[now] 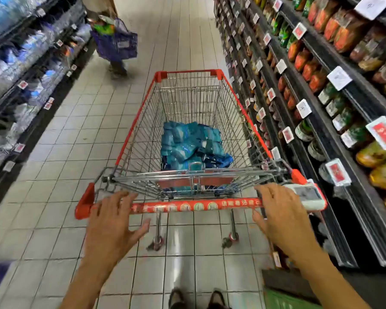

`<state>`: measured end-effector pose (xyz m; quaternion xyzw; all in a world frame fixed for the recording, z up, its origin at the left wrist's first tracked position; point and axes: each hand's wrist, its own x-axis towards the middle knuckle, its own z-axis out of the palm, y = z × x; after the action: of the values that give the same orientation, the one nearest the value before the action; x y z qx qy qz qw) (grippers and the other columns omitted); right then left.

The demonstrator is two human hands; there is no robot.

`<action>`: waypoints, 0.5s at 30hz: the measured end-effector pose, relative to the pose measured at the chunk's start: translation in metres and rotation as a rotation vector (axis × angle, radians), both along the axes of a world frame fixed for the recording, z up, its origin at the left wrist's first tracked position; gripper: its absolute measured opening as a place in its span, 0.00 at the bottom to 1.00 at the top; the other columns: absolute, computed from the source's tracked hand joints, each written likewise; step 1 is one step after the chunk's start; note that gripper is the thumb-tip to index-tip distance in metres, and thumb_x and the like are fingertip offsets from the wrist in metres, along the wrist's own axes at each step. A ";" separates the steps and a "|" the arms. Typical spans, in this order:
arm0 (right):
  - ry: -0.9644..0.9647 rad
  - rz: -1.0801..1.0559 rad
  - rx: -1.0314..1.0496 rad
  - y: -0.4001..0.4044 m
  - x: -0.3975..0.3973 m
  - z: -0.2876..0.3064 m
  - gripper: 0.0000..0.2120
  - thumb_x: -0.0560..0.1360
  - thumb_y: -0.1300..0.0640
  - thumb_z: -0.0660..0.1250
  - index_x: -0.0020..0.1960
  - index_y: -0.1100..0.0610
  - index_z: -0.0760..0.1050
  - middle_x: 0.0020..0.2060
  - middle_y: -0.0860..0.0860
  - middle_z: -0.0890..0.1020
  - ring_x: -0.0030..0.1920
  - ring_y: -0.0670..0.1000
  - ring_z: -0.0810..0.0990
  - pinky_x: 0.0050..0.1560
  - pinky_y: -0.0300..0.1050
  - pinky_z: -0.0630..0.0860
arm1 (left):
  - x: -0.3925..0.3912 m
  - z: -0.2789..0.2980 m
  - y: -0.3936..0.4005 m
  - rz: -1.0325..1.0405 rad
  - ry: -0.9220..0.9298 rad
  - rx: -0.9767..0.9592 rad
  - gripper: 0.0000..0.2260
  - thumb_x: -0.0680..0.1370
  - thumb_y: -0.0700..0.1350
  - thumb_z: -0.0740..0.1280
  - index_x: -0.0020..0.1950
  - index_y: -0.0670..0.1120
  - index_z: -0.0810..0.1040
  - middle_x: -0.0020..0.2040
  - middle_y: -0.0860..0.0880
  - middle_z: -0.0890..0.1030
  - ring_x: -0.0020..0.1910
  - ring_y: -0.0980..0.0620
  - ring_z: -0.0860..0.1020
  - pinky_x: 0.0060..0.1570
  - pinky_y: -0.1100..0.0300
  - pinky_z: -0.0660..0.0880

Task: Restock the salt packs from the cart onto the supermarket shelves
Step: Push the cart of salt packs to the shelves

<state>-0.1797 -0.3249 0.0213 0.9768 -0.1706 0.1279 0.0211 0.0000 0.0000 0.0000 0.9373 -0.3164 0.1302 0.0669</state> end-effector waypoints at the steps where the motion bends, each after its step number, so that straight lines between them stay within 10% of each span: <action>1: 0.122 0.024 -0.041 -0.010 0.009 0.001 0.18 0.67 0.46 0.72 0.51 0.56 0.78 0.45 0.54 0.83 0.46 0.56 0.80 0.53 0.53 0.74 | 0.013 0.001 -0.005 -0.037 0.018 0.109 0.29 0.68 0.60 0.74 0.63 0.47 0.77 0.57 0.44 0.79 0.53 0.42 0.79 0.53 0.45 0.74; 5: 0.508 -0.012 -0.123 -0.021 0.031 0.004 0.15 0.70 0.37 0.67 0.41 0.49 0.75 0.36 0.49 0.84 0.39 0.52 0.82 0.52 0.49 0.70 | 0.045 0.003 -0.011 -0.026 0.208 0.338 0.12 0.71 0.58 0.73 0.46 0.53 0.79 0.39 0.53 0.80 0.36 0.50 0.80 0.34 0.58 0.75; 15: 0.465 -0.054 0.022 -0.021 0.053 -0.027 0.16 0.73 0.43 0.66 0.35 0.50 0.65 0.26 0.45 0.68 0.26 0.46 0.67 0.28 0.41 0.61 | 0.064 -0.011 -0.016 0.069 0.210 0.438 0.18 0.67 0.59 0.71 0.25 0.51 0.69 0.21 0.56 0.67 0.20 0.58 0.68 0.26 0.66 0.64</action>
<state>-0.1267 -0.3464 -0.0058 0.9752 -0.1884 -0.1032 0.0525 0.0638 -0.0162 -0.0110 0.9480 -0.2963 -0.0376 -0.1099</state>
